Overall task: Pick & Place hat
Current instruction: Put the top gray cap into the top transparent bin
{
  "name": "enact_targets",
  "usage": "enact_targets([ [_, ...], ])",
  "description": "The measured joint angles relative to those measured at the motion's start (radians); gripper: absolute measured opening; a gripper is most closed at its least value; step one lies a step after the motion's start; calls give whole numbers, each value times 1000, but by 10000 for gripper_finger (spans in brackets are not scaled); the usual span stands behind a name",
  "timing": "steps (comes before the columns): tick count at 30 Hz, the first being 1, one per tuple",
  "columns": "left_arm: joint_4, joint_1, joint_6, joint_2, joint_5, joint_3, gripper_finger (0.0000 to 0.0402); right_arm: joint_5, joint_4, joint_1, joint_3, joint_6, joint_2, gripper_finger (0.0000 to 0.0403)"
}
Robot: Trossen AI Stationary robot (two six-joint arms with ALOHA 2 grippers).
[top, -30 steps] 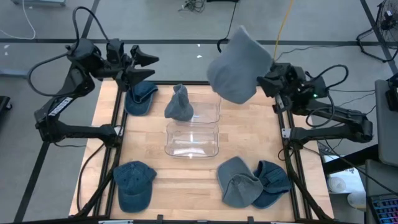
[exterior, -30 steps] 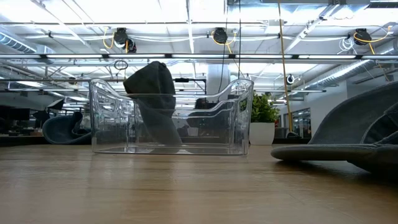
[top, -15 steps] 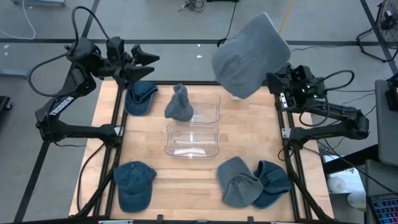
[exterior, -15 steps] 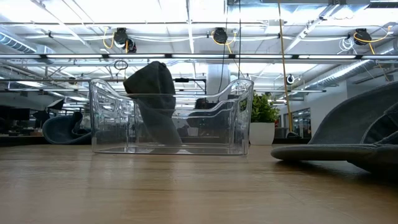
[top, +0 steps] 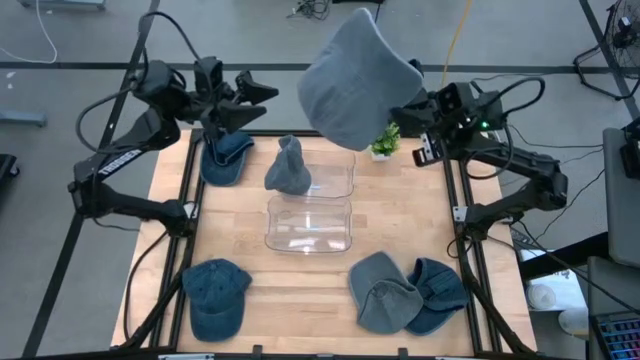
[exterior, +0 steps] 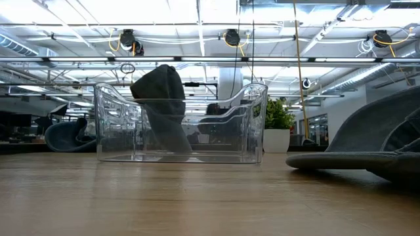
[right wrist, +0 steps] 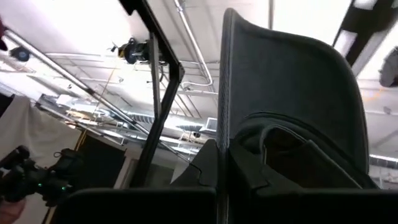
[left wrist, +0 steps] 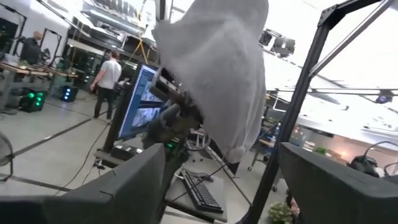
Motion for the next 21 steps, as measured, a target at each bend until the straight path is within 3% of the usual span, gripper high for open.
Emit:
enact_targets([
  [21,281,-136,-33,174,-2,0,313,-12,-20,0,44,-53,17,0],
])
